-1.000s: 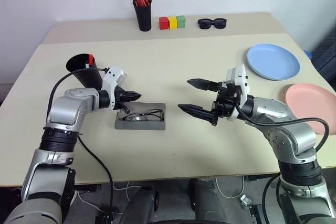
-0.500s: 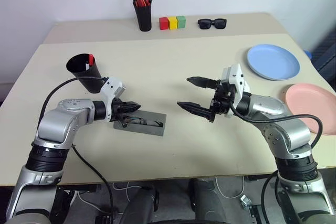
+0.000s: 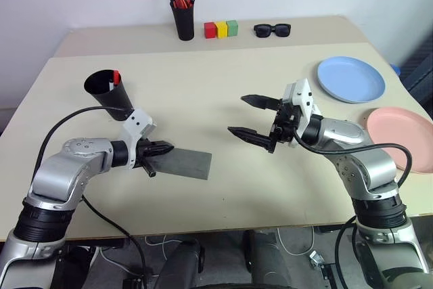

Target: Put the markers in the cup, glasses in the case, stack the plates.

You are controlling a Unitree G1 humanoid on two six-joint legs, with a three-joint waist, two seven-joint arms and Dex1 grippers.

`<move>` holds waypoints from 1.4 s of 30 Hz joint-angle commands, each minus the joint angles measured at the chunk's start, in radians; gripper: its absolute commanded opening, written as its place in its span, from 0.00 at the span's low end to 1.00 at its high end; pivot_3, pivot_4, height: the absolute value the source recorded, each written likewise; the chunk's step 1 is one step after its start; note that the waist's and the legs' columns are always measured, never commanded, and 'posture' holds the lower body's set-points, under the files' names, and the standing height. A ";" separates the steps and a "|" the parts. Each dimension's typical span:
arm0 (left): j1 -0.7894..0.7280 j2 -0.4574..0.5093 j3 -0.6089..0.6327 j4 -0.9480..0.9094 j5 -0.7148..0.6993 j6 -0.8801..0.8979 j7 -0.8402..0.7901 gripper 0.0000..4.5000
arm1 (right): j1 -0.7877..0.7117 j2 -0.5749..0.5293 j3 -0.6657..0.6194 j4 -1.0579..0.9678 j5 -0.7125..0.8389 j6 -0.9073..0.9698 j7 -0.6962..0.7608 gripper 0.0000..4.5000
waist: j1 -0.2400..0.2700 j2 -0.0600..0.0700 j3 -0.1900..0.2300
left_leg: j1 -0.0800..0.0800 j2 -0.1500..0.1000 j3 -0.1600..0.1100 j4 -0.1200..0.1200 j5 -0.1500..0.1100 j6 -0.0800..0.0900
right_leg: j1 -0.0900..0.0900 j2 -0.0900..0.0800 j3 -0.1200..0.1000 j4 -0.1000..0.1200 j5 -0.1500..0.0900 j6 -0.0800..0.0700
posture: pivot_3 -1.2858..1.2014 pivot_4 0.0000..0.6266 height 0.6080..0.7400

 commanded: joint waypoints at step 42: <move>-0.238 -0.191 0.087 0.297 -0.190 -0.468 -0.383 1.00 | 0.230 -0.296 -0.408 0.384 -0.293 0.320 -0.448 0.71 | 0.002 0.000 0.000 | 0.000 0.002 0.010 0.003 0.000 0.001 | 0.001 0.003 0.004 -0.006 0.004 -0.002 | 0.52 0.24 1.00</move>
